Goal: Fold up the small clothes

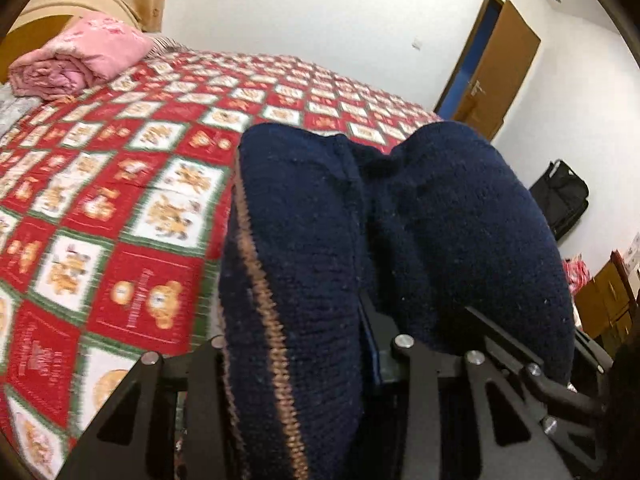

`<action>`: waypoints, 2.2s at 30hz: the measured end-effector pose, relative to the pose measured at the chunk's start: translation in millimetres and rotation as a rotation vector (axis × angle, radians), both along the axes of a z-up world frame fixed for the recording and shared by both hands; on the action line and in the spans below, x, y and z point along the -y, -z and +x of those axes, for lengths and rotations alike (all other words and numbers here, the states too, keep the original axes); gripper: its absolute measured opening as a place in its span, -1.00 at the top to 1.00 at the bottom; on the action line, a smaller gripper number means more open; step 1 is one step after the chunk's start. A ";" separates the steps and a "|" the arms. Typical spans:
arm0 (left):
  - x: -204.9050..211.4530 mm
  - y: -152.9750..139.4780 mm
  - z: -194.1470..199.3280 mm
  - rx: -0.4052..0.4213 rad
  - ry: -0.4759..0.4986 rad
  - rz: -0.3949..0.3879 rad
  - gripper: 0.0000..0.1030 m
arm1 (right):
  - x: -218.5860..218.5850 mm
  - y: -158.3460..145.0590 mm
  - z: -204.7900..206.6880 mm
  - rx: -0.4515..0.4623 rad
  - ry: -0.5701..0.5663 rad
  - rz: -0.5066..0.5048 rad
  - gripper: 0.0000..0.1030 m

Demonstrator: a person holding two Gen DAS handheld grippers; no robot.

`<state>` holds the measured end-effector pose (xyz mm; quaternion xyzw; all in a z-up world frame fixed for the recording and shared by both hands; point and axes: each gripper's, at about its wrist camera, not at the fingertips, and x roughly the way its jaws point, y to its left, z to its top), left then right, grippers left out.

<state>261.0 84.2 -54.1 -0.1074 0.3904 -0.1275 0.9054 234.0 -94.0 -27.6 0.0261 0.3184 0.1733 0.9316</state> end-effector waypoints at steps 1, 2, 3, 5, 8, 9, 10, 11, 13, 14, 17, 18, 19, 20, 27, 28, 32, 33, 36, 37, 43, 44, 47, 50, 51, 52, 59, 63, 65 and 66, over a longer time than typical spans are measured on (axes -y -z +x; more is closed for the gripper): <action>-5.4 -5.1 -3.3 0.014 -0.013 0.001 0.20 | -6.7 -5.9 -1.8 0.014 -0.019 0.002 0.07; -11.2 -10.8 -6.6 0.027 -0.029 0.004 0.20 | -10.5 -8.5 -3.3 0.022 -0.029 0.005 0.07; -17.9 -16.4 -9.9 0.040 -0.045 0.007 0.20 | -16.4 -12.9 -4.6 0.032 -0.046 0.011 0.07; -34.4 -28.8 -15.8 0.065 -0.082 0.009 0.20 | -29.9 -23.5 -4.9 0.051 -0.087 0.029 0.07; -56.7 -41.3 -21.0 0.092 -0.140 0.003 0.20 | -51.5 -37.6 -0.3 0.080 -0.153 0.047 0.07; -65.5 -45.8 -21.4 0.099 -0.165 0.009 0.20 | -56.7 -40.9 1.5 0.087 -0.170 0.051 0.07; -74.1 -50.3 -21.1 0.108 -0.192 0.019 0.20 | -67.1 -46.1 6.4 0.100 -0.201 0.056 0.07; -80.7 -52.5 -20.1 0.114 -0.214 0.025 0.20 | -72.9 -48.3 9.0 0.106 -0.215 0.057 0.07; -94.1 -56.0 -15.2 0.121 -0.269 0.039 0.20 | -89.8 -51.9 19.1 0.118 -0.257 0.064 0.07; -98.5 -55.4 -12.8 0.117 -0.294 0.045 0.20 | -97.5 -51.5 25.2 0.118 -0.273 0.065 0.07; -114.3 -42.1 9.0 0.078 -0.371 0.066 0.19 | -121.6 -40.3 50.3 0.108 -0.316 0.043 0.07; -117.9 -35.4 16.6 0.067 -0.384 0.074 0.19 | -124.5 -33.9 56.4 0.102 -0.322 0.037 0.07; -121.4 -25.2 27.1 0.047 -0.400 0.085 0.18 | -130.8 -21.7 70.3 0.085 -0.323 0.023 0.07; -124.0 -15.8 34.8 0.029 -0.410 0.091 0.17 | -134.5 -10.9 82.0 0.069 -0.312 0.007 0.07; -142.3 58.7 72.7 -0.110 -0.435 0.143 -0.46 | -130.7 87.5 150.5 -0.177 -0.186 -0.007 -0.23; -142.7 58.4 72.0 -0.097 -0.446 0.168 -0.55 | -118.9 90.5 155.7 -0.207 -0.172 0.075 -0.28; -143.9 56.0 74.3 -0.104 -0.468 0.197 -0.79 | -113.7 89.7 157.9 -0.230 -0.176 0.084 -0.33; -144.3 53.8 74.2 -0.108 -0.463 0.198 -0.79 | -113.9 85.7 155.4 -0.221 -0.178 0.068 -0.33; -141.5 41.3 61.8 -0.103 -0.443 0.228 -0.80 | -99.1 64.7 138.5 -0.188 -0.146 0.080 -0.33; -144.4 33.5 54.1 -0.086 -0.453 0.235 -0.80 | -84.1 48.4 123.2 -0.124 -0.107 0.118 -0.33; -138.6 4.9 21.5 0.009 -0.459 0.282 -0.82 | -75.4 7.6 53.8 0.029 -0.148 0.066 -0.28; -133.4 2.4 15.4 0.017 -0.434 0.274 -0.82 | -80.0 8.8 45.2 0.024 -0.170 0.046 -0.19; -119.0 5.5 5.2 0.016 -0.399 0.285 -0.82 | -94.1 19.6 28.5 0.000 -0.203 -0.040 -0.09; -106.0 19.5 2.4 -0.012 -0.365 0.311 -0.82 | -99.0 41.1 20.6 -0.055 -0.190 -0.078 -0.03; -103.4 25.1 3.1 -0.031 -0.368 0.325 -0.82 | -99.4 49.0 23.8 -0.088 -0.176 -0.089 -0.03; -102.7 32.1 5.0 -0.051 -0.369 0.332 -0.82 | -99.5 61.6 29.9 -0.143 -0.157 -0.102 -0.03; -123.8 68.9 24.1 -0.155 -0.380 0.223 -1.00 | -88.7 90.9 53.4 -0.245 -0.111 -0.048 -0.13; -133.8 74.9 32.3 -0.187 -0.372 0.138 -1.00 | -90.6 93.8 58.0 -0.252 -0.108 -0.053 -0.22; -132.6 72.9 32.8 -0.197 -0.365 0.144 -1.00 | -93.1 90.9 53.7 -0.253 -0.101 -0.065 -0.22; -131.2 70.2 30.4 -0.198 -0.367 0.152 -1.00 | -92.6 90.1 52.4 -0.252 -0.100 -0.066 -0.22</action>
